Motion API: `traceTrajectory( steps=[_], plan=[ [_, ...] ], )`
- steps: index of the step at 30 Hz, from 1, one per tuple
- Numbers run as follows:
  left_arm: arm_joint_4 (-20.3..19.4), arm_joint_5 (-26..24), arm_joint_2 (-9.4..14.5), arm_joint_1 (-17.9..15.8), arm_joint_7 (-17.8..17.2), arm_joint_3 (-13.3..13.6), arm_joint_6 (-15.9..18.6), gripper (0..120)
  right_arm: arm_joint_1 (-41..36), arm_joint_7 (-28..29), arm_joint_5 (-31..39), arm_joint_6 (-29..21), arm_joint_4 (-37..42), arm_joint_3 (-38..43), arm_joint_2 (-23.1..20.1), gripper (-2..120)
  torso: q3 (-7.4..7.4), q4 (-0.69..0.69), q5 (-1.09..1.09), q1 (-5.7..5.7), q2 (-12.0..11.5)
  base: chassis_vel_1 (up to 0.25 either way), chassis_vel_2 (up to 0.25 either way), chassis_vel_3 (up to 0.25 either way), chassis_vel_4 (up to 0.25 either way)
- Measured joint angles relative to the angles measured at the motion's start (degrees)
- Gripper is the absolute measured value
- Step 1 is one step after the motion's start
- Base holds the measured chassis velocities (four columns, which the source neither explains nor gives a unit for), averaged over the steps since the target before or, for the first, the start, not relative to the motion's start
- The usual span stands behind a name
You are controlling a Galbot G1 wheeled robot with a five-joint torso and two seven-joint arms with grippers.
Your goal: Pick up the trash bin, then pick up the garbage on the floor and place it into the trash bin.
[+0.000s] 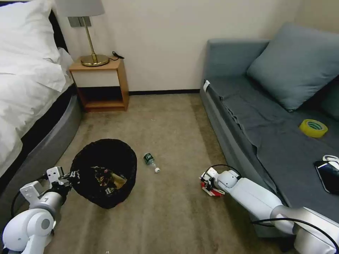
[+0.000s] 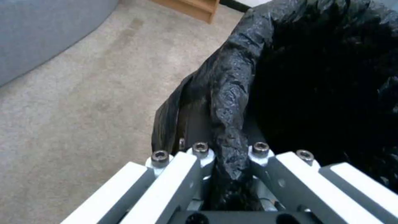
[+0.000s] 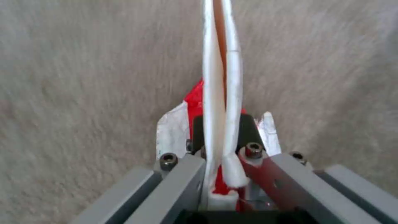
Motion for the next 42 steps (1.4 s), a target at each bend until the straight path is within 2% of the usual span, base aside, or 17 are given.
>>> traceTrajectory(
  steps=[2, 5, 6, 10, 11, 14, 15, 16, 19, 24, 32, 37, 40, 42],
  plan=[
    [0.0, 0.0, 0.0, 0.2, 0.0, 0.0, -0.1, 3, -0.2, 1.1, 1.9, -0.6, 4.2, 1.7, -1.5, 0, -0.02, 0.04, 0.0, 0.0, 0.0, 0.0, 0.0, 0.0, 0.0],
    [0.1, 0.1, 0.1, 0.3, 0.2, -0.1, -0.2, 3, -0.2, 2.8, 5.2, -1.9, 12.3, 4.5, -4.0, 0, -0.02, 0.03, 0.0, 0.0, 0.0, 0.0, 0.0, 0.0, 0.0],
    [0.1, 0.1, 0.1, 0.3, 0.2, -0.1, -0.2, 3, -0.2, 2.8, 5.2, -1.9, 12.3, 4.5, -4.0, 0, -0.02, 0.03, 0.0, 0.0, 0.0, 0.0, 0.0, 0.0, 0.0],
    [0.5, -0.1, 0.4, 0.1, 0.3, 0.2, -0.3, 3, 1.2, 6.0, 10.1, -2.8, 25.7, 7.4, -6.6, 0, -0.03, 0.03, -0.01, 0.0, 0.0, 0.0, 0.0, 0.0, 0.0],
    [0.5, -0.1, 0.4, 0.1, 0.3, 0.2, -0.3, 3, 1.2, 6.0, 10.1, -2.8, 25.7, 7.4, -6.6, 0, -0.03, 0.03, -0.01, 0.0, 0.0, 0.0, 0.0, 0.0, 0.0],
    [0.9, -0.2, 0.6, -0.2, 0.4, 0.8, -0.3, 3, 3.0, 9.5, 15.6, -2.5, 34.7, 8.4, -7.3, 0, -0.03, 0.04, -0.02, 0.0, 0.0, 0.0, 0.0, 0.0, 0.0],
    [0.9, -0.2, 0.6, -0.2, 0.4, 0.8, -0.3, 3, 3.0, 9.5, 15.6, -2.5, 34.7, 8.4, -7.3, 0, -0.03, 0.04, -0.02, 0.0, 0.0, 0.0, 0.0, 0.0, 0.0],
    [1.1, -0.3, 0.7, -0.3, 0.4, 1.1, -0.3, 3, 4.0, 11.6, 18.9, -1.5, 37.5, 8.4, -7.2, 0, -0.03, 0.03, -0.02, 0.0, 0.0, 0.0, 0.0, 0.0, 0.0],
    [1.4, -0.4, 0.8, -0.6, 0.5, 2.1, -0.2, 3, 7.0, 16.8, 27.1, 2.4, 43.0, 7.3, -5.7, 0, -0.03, 0.04, -0.02, -0.01, 0.0, 0.0, 0.0, 0.0, 0.0],
    [1.5, -0.4, 1.0, -1.0, 0.5, 2.6, 0.0, 3, 10.7, 20.1, 32.2, 6.5, 47.6, 4.3, -2.8, 0, -0.03, 0.04, -0.03, 0.0, 0.0, 0.0, 0.0, 0.0, 0.0],
    [1.3, -0.4, 1.4, -1.3, 0.4, 2.9, 0.5, 3, 14.0, 23.2, 36.0, 9.4, 53.4, -1.4, 3.3, 0, -0.03, 0.04, -0.02, -0.01, 0.0, 0.0, 0.0, 0.0, 0.0],
    [1.2, -0.3, 1.4, -1.4, 0.3, 3.0, 0.5, 3, 14.3, 23.7, 36.7, 9.6, 54.3, -2.7, 4.6, 0, -0.03, 0.04, -0.02, -0.01, 0.0, 0.0, 0.0, 0.0, 0.0],
    [0.9, -0.3, 1.4, -1.5, 0.2, 3.3, 0.7, 3, 14.0, 24.9, 37.4, 11.0, 56.4, -8.3, 9.0, 0, -0.03, 0.05, -0.02, -0.01, 0.0, 0.0, 0.0, 0.0, 0.0],
    [0.8, -0.3, 1.4, -1.5, 0.2, 3.3, 0.7, 3, 13.6, 25.0, 37.0, 11.2, 56.2, -9.5, 9.6, 0, -0.03, 0.04, -0.02, -0.01, 0.0, 0.0, 0.0, 0.0, 0.0]
  ],
)
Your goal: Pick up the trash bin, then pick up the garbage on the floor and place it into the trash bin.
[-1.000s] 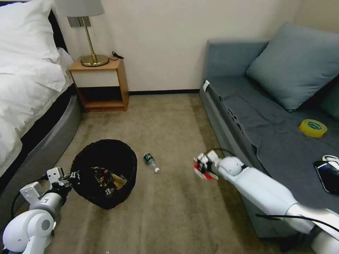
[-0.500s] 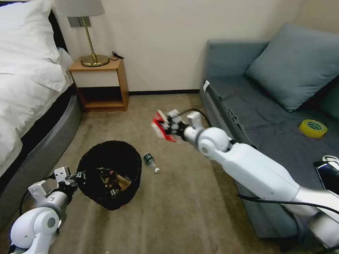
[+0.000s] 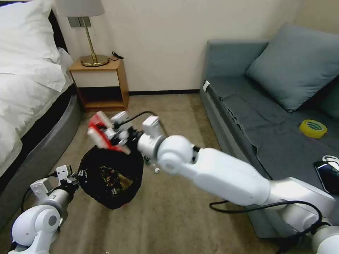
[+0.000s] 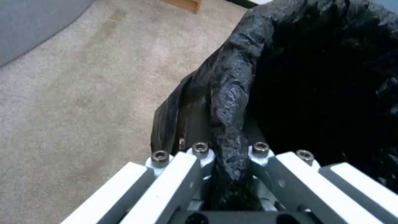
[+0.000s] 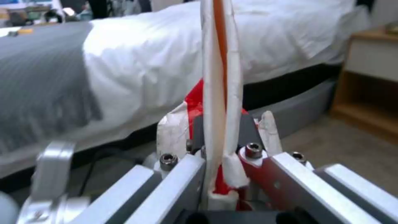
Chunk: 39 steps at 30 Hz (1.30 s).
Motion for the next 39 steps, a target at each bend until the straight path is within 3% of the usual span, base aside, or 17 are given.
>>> traceTrajectory(
  steps=[13, 15, 23, 31, 36, 39],
  plan=[
    [-0.9, -1.3, 0.7, 1.0, 0.0, -0.5, 0.1, 3, -5.0, -1.1, -5.5, 2.0, -6.0, -3.6, 1.5, 3, 0.0, -0.01, 0.01, 0.0, 0.0, 0.0, 0.0, 0.0, 0.0],
    [-0.9, -1.8, 1.3, 1.2, 0.2, -0.5, 0.1, 3, -6.3, -0.9, -6.2, 2.0, -6.5, -3.8, 1.3, 16, 0.0, -0.01, 0.01, 0.0, 0.0, 0.0, 0.0, 0.0, 0.0],
    [-0.7, -3.1, 2.3, 1.1, 0.3, -1.0, 0.2, 3, -7.2, 0.8, -6.6, 1.5, -6.4, -5.3, 1.2, 44, 0.0, -0.01, 0.01, 0.0, 0.0, 0.0, 0.0, 0.0, 0.0],
    [-1.2, -1.7, 1.3, 1.5, 0.0, -1.5, 0.5, 3, -9.1, 1.7, -11.4, 2.0, -3.4, -0.3, -1.3, 71, 0.0, 0.0, 0.01, 0.0, 0.0, 0.0, 0.0, 0.0, 0.0],
    [-2.1, -0.9, 0.5, 1.7, -0.2, -1.7, 0.7, 3, -13.4, 5.7, -18.0, 2.1, 0.4, 6.9, -7.2, 89, 0.0, 0.0, 0.04, 0.0, 0.0, 0.0, 0.0, 0.0, 0.0],
    [-2.6, -0.1, -0.5, 1.5, -0.5, -1.9, 0.8, 3, -19.6, 6.9, -25.9, 2.1, 3.0, 14.8, -12.4, 99, 0.0, -0.02, 0.04, 0.0, 0.0, 0.0, 0.0, 0.0, 0.0]
  ],
)
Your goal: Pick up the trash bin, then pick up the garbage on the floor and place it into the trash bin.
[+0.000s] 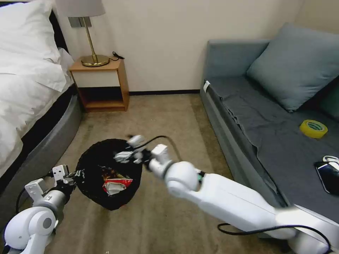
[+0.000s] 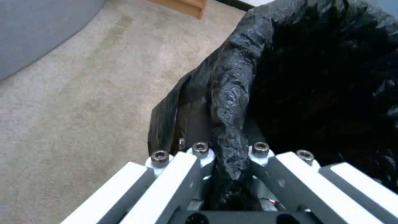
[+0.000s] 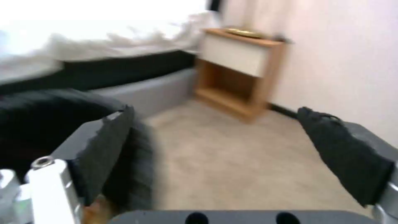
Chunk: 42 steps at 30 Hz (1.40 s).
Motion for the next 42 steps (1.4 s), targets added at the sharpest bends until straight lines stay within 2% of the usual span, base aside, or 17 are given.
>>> traceTrajectory(
  steps=[2, 5, 6, 9, 15, 18, 19, 23, 34, 42],
  plan=[
    [-0.2, 0.2, -0.3, 0.0, 0.0, 0.0, 0.0, 3, -2.1, 0.0, -1.8, 0.0, 0.9, 2.4, -1.5, 99, 0.0, 0.0, 0.0, 0.0, 0.0, 0.0, 0.0, 0.0, 0.0],
    [-0.7, 1.5, -1.3, -0.2, -0.2, 0.2, 0.1, 3, -10.4, -0.4, -6.4, 0.1, 4.1, 10.6, -5.4, 100, 0.0, 0.0, 0.0, 0.0, 0.0, 0.0, 0.0, 0.0, 0.0],
    [-0.7, 1.5, -1.3, -0.2, -0.2, 0.2, 0.1, 3, -10.4, -0.4, -6.4, 0.1, 4.1, 10.6, -5.4, 100, 0.0, 0.0, 0.0, 0.0, 0.0, 0.0, 0.0, 0.0, 0.0],
    [-0.9, 2.4, -2.1, -0.1, -0.2, 0.2, 0.0, 3, -20.0, -1.1, -9.5, -0.1, 8.3, 19.2, -6.9, 100, -0.01, -0.01, 0.0, 0.0, 0.0, 0.0, 0.0, 0.0, 0.0],
    [-1.0, 3.3, -2.5, 0.2, -0.1, 0.3, -0.3, 3, -28.2, -1.3, -12.8, -0.9, 12.9, 27.5, -6.4, 100, -0.01, 0.01, -0.01, 0.0, 0.0, 0.0, 0.0, 0.0, 0.0],
    [-1.3, 3.6, -2.7, 0.4, 0.1, 0.3, -0.5, 3, -36.3, -2.0, -17.5, -1.1, 15.9, 33.0, -4.2, 100, -0.01, 0.02, -0.01, 0.0, 0.0, 0.0, 0.0, 0.0, 0.0],
    [-1.3, 3.6, -2.7, 0.4, 0.1, 0.3, -0.5, 3, -36.3, -2.0, -17.5, -1.1, 15.9, 33.0, -4.2, 100, -0.01, 0.02, -0.01, 0.0, 0.0, 0.0, 0.0, 0.0, 0.0],
    [-1.1, 3.9, -2.9, 0.7, 0.3, 0.2, -0.8, 3, -48.8, -4.4, -23.3, 1.0, 19.0, 39.8, 0.5, 100, -0.01, -0.01, -0.01, 0.0, 0.0, 0.0, 0.0, 0.0, 0.0],
    [-1.9, 4.1, -2.7, 0.7, 0.1, 0.2, -1.0, 3, -58.8, -6.3, -30.3, 4.5, 21.7, 44.4, 8.2, 100, -0.01, 0.01, -0.03, -0.01, 0.0, 0.0, 0.0, 0.0, 0.0],
    [-2.6, 3.9, -3.2, -0.4, -0.9, 0.7, -0.4, 3, -61.1, -6.6, -31.3, 5.8, 22.6, 45.8, 8.9, 100, 0.0, 0.01, -0.02, 0.0, 0.0, 0.0, 0.0, 0.0, 0.0]
  ],
)
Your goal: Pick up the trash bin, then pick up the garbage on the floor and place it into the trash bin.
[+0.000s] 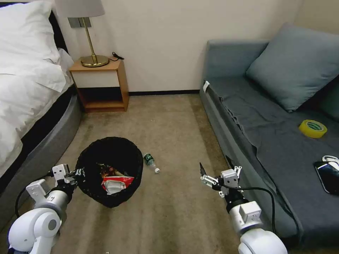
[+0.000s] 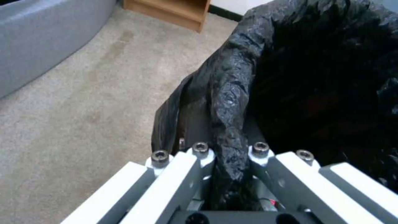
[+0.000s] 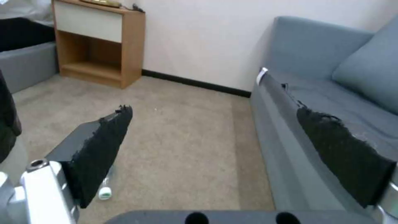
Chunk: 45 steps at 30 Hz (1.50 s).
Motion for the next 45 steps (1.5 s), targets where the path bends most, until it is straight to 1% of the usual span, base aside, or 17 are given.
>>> traceTrajectory(
  steps=[7, 15, 21, 30, 39, 45],
  plan=[
    [-0.2, 0.7, -1.3, 0.1, -0.1, 0.0, 0.0, 3, -1.1, -0.8, -0.2, 0.9, 0.0, 0.2, 0.0, 100, 0.0, 0.0, 0.0, 0.0, 0.0, 0.0, 0.0, 0.0, 0.0],
    [0.0, 1.2, -2.3, 0.0, -0.4, -0.5, 0.0, 3, 0.2, -1.4, 0.1, 0.8, -0.9, -0.8, -1.0, 100, 0.0, 0.0, 0.0, 0.0, 0.0, 0.0, 0.0, 0.0, 0.0],
    [0.8, 1.3, -2.1, -0.3, -0.3, -1.0, 0.0, 3, 0.8, -1.8, 0.3, 0.8, -1.7, -1.3, -1.1, 100, 0.0, 0.01, 0.0, 0.0, 0.0, 0.0, 0.0, 0.0, 0.0],
    [2.5, 0.7, -0.8, -0.9, 0.0, -1.9, -0.3, 3, 1.0, -2.2, 0.1, 0.8, -2.5, -2.1, -0.3, 100, 0.0, 0.01, 0.0, 0.0, 0.0, 0.0, 0.0, 0.0, 0.0],
    [2.6, 0.3, -0.5, -0.7, 0.3, -2.3, -0.4, 3, 0.4, -2.6, -0.3, 0.9, -2.6, -1.8, 0.0, 100, 0.0, 0.0, 0.0, 0.0, 0.0, 0.0, 0.0, 0.0, 0.0],
    [2.4, 0.1, -0.5, -0.5, 0.5, -2.6, -0.5, 3, 0.1, -2.8, -0.6, 1.2, -2.5, -1.8, 0.0, 100, 0.0, 0.0, 0.0, 0.0, 0.0, -0.047, 0.066, 0.071, -0.054]
  ],
)
